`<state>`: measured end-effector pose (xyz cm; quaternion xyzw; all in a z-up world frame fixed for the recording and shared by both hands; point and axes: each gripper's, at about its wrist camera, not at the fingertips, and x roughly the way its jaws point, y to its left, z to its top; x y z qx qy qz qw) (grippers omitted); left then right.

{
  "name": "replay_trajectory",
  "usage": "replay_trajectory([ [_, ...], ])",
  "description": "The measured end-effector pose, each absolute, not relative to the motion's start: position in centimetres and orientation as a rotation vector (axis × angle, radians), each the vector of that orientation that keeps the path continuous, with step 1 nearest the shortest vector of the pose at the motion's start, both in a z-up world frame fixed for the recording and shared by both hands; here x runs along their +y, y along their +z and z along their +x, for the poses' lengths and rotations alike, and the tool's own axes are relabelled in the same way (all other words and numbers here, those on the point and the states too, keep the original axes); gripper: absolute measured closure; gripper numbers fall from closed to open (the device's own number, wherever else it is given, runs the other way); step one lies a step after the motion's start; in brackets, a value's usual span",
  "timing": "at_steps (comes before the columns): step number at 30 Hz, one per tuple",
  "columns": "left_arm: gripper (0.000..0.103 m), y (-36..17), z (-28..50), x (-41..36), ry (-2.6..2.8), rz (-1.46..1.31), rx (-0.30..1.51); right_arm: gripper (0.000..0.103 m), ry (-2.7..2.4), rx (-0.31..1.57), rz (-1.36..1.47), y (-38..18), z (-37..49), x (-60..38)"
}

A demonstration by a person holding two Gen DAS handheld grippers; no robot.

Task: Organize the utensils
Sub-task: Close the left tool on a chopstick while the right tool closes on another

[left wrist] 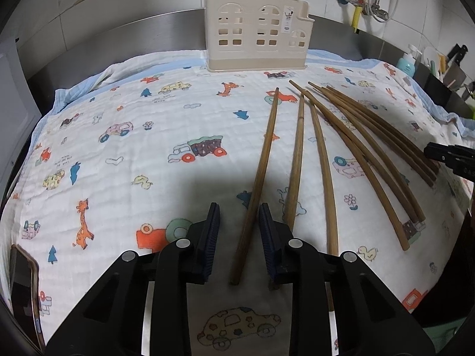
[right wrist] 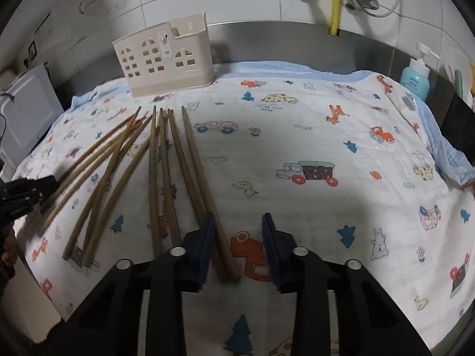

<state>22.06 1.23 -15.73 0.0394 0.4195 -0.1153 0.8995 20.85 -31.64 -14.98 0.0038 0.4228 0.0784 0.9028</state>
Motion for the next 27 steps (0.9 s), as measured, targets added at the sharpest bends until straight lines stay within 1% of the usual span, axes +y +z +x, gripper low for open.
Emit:
replay_trajectory([
  [2,0.076,-15.7,22.0,1.2,-0.241,0.08,0.87,0.077,0.179,0.879,-0.01,-15.0,21.0,-31.5],
  [7,0.076,-15.7,22.1,1.0,-0.242,0.088,0.87,0.09,0.223,0.883,-0.084,-14.9,20.9,-30.6],
  [12,0.076,-15.7,22.1,0.9,-0.238,0.081,0.872,0.095,0.266,0.892,-0.145,-15.2,20.7,-29.6],
  [16,0.076,-15.7,22.0,0.8,-0.245,0.077,0.872,0.095,0.272,0.888,-0.194,-15.4,20.5,-29.2],
  [27,0.076,-15.8,21.7,0.9,-0.262,0.059,0.869,0.094,0.26,0.87,-0.145,-15.6,20.4,-29.5],
])
